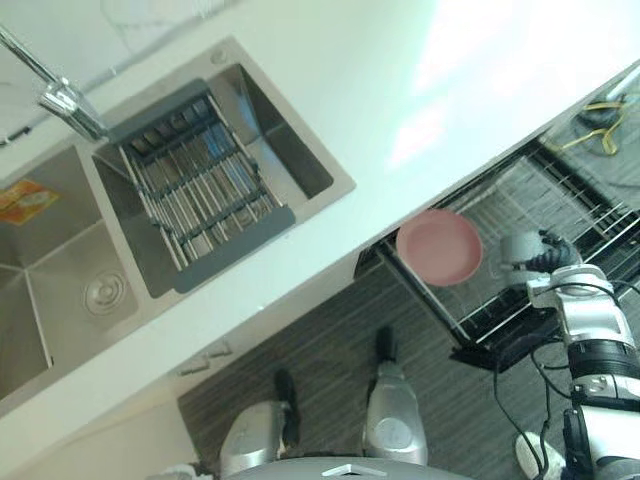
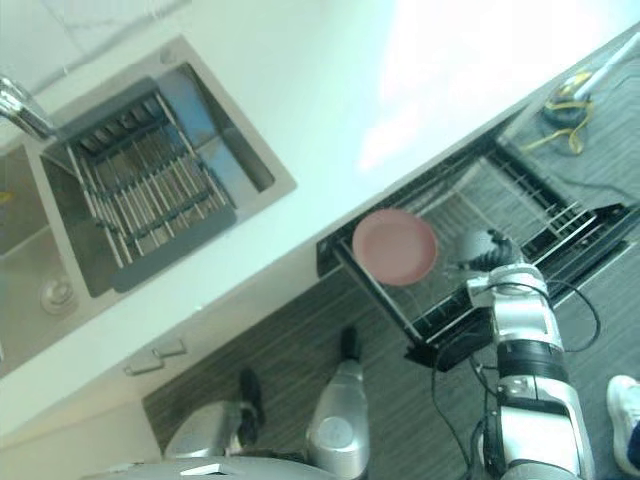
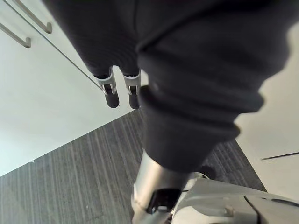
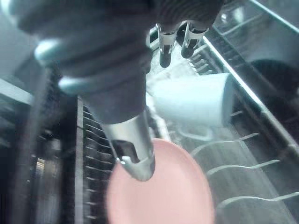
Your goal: Walk over to the sink, pick up the cup, carry it to the dishwasher, place the cup inside the dishwasher, then close the dishwasher door
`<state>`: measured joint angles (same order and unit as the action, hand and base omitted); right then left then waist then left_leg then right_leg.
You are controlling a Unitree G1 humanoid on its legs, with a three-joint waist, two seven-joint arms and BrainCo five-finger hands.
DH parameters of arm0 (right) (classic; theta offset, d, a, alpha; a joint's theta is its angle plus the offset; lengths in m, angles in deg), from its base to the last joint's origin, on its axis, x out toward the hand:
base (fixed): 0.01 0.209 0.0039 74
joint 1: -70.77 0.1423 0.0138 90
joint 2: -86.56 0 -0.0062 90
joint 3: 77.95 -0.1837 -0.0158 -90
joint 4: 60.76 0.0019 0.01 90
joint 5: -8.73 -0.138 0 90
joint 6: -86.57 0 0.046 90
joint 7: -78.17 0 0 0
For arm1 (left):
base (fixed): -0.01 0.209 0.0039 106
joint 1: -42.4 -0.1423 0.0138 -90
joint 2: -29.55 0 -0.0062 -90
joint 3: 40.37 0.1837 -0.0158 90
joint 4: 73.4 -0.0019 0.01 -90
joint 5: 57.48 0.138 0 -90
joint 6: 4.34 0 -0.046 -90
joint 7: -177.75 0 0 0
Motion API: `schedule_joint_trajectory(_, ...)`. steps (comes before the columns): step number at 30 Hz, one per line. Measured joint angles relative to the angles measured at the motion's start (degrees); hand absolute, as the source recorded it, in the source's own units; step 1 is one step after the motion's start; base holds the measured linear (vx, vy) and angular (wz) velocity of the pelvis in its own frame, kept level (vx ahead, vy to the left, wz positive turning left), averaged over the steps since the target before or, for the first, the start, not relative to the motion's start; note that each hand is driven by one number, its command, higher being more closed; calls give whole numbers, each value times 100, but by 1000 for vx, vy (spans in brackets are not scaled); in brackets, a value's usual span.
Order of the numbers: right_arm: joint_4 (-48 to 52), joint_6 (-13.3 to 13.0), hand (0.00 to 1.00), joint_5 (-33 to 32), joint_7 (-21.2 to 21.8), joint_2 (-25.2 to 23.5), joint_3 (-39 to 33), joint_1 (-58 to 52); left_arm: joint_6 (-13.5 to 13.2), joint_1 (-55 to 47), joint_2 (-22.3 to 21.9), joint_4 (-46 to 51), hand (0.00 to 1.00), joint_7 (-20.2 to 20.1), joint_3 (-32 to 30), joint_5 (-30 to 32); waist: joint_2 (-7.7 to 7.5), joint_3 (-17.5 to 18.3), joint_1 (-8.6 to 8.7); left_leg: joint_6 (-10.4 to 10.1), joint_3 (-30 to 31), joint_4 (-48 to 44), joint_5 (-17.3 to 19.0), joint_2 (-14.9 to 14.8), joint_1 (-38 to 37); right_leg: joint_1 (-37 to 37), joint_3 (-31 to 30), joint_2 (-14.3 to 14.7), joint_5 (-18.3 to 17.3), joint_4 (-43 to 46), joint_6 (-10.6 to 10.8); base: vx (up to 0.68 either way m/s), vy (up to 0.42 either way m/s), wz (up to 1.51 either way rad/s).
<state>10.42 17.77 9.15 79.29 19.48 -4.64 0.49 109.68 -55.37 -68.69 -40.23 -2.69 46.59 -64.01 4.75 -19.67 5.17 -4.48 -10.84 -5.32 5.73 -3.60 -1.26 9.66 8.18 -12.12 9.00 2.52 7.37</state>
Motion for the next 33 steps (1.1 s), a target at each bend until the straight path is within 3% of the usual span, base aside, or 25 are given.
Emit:
schedule_joint_trajectory(4,915,-608,0,-475,-737,-536,-748,-512,107,-133,-13,6,0,8,-193,6,-197,238,68,-66,-65,74,48,-110,-186,-242,-34,129,20,-176,-21,29,-23,-10)
schedule_joint_trajectory(5,1040,-886,0,-491,-969,-682,-1133,-723,160,-204,-49,21,0,17,-304,4,-282,390,135,-87,-116,122,64,-129,-208,-246,-60,156,24,-226,-24,45,1,-17)
schedule_joint_trajectory(7,1099,-1153,0,-631,-1205,-678,-1584,-927,240,-257,-95,74,0,45,-373,3,-334,442,163,-88,-215,196,67,-129,-299,-252,-149,167,32,-252,-19,60,18,-22)
schedule_joint_trajectory(8,1077,-1382,0,-886,-1439,-668,-2117,-1156,276,-354,-106,125,0,100,-383,-7,-361,541,262,-88,-260,253,67,-126,-313,-249,-169,189,45,-311,-9,52,9,-17)
schedule_joint_trajectory(9,1039,-1441,0,-988,-1517,-654,-2321,-1252,297,-378,-107,136,0,127,-391,-13,-368,564,292,-90,-280,252,69,-127,-327,-249,-185,208,45,-321,-8,79,6,-22)
schedule_joint_trajectory(12,83,-1727,0,-1723,-1956,-395,-3114,-1629,517,-447,-119,233,0,237,-421,-28,-410,638,407,-103,-360,374,76,-142,-465,-255,-271,239,49,-323,-4,78,14,-18)
schedule_joint_trajectory(16,-1068,-1995,0,-3211,-2415,-345,-3919,-2128,907,-540,-100,447,0,306,-621,-149,-434,764,525,-106,-387,461,76,-140,-508,-253,-257,239,17,-323,9,23,2,-2)
schedule_joint_trajectory(17,-1176,-2036,0,-3559,-2419,-403,-4032,-2256,974,-554,-97,457,0,310,-705,-184,-430,805,535,-105,-385,465,77,-136,-509,-253,-253,234,10,-320,9,0,0,0)
schedule_joint_trajectory(19,-1181,-2371,0,-4659,-2234,-840,-4327,-2479,1139,-585,-88,486,0,268,-970,-231,-433,890,534,-102,-367,499,75,-131,-497,-243,-200,223,-5,-314,5,-23,-14,4)
schedule_joint_trajectory(20,-1181,-2453,100,-4870,-2153,-984,-4361,-2504,1158,-611,-98,513,0,267,-1031,-231,-428,909,537,-99,-357,516,71,-130,-495,-242,-178,218,-11,-314,3,-38,-25,11)
schedule_joint_trajectory(22,-1175,-2751,100,-5373,-1640,-1639,-4471,-2516,1179,-684,-114,651,0,240,-1060,-232,-395,931,509,-120,-333,564,46,-112,-460,-225,-122,187,-63,-305,-41,-36,-17,14)
schedule_joint_trajectory(25,-1174,-2912,100,-5649,-976,-2324,-4436,-2458,1182,-687,-282,737,0,269,-1244,-222,-264,964,353,-122,-324,569,14,-99,-348,-149,-40,127,-72,-260,-40,-29,-13,16)
schedule_joint_trajectory(29,-1192,-3092,100,-5759,-509,-2763,-4350,-2264,1142,-670,-483,861,0,247,-1283,-212,73,967,202,-112,-332,657,-123,-101,-297,-157,243,-7,-240,-39,-1,7,-4,43)
schedule_joint_trajectory(33,-1279,-3181,100,-5982,-288,-2993,-3876,-2005,1006,-619,-530,888,0,92,-1283,-207,155,914,-25,-61,-334,669,-285,-98,-161,-154,517,-166,-382,165,55,5,-5,51)
